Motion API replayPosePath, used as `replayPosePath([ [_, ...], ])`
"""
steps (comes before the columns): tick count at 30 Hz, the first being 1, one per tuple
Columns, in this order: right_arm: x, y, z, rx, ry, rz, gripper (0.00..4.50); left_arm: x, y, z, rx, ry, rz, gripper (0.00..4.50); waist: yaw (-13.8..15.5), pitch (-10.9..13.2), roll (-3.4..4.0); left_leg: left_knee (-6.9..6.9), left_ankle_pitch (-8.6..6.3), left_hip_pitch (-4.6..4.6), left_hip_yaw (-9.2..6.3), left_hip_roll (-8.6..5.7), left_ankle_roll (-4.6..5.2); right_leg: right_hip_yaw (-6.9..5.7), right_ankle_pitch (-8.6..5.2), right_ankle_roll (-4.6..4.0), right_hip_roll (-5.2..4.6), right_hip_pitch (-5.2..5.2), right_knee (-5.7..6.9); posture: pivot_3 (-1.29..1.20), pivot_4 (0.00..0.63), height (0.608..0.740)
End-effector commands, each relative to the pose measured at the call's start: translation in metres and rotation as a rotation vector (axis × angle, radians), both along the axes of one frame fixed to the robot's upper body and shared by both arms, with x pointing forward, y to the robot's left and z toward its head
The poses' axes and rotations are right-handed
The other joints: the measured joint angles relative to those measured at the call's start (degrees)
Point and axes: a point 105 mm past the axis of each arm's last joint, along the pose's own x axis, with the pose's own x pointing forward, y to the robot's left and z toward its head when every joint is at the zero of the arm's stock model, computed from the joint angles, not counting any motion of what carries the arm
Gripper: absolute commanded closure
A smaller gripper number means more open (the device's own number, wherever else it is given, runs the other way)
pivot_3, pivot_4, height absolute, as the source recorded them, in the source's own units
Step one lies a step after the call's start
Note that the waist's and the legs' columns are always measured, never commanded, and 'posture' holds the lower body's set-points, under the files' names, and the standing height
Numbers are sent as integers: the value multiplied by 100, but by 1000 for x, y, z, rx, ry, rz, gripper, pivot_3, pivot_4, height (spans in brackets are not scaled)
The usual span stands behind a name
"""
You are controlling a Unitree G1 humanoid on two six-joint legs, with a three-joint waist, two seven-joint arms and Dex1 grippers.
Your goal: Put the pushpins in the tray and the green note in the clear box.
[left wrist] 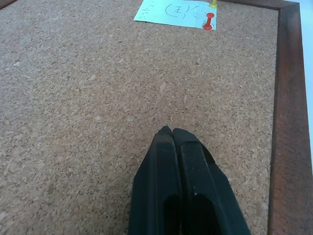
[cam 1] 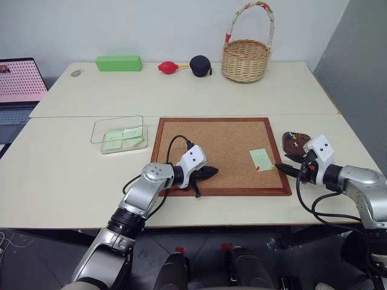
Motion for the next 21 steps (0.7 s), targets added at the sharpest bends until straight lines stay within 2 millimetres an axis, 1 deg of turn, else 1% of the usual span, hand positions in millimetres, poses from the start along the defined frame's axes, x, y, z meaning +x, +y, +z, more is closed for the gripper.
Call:
replayPosePath([
  [1,5,8,1,-43,-44,36,1727,-7,7,-26,74,80,3,4500,1,0,0,0,0,0,0,0,0,0,0,0,0,0,0,0,150,740],
  [8,7,13,-5,-60,-39,56,1727,-8,9,-26,75,82,8,4500,2,0,0,0,0,0,0,0,0,0,0,0,0,0,-1,0,150,740],
  [11,7,12,-5,-58,-41,53,2248,-8,9,-27,75,84,8,4500,2,0,0,0,0,-1,1,0,0,1,0,0,0,0,-1,0,150,740],
  [15,6,12,-3,-46,-42,56,3117,-8,9,-27,77,83,9,4500,2,0,0,0,0,-1,-1,0,0,-1,0,0,0,0,-1,0,150,740],
  [18,4,13,-3,-43,-39,63,3577,-8,9,-28,79,82,8,4500,2,0,0,0,0,-1,0,0,0,0,0,0,0,0,-1,0,150,740],
  [21,1,14,-2,-39,-39,73,4145,-9,9,-28,83,81,6,4500,2,0,0,0,0,-1,0,0,0,0,0,0,0,0,-1,0,150,740],
])
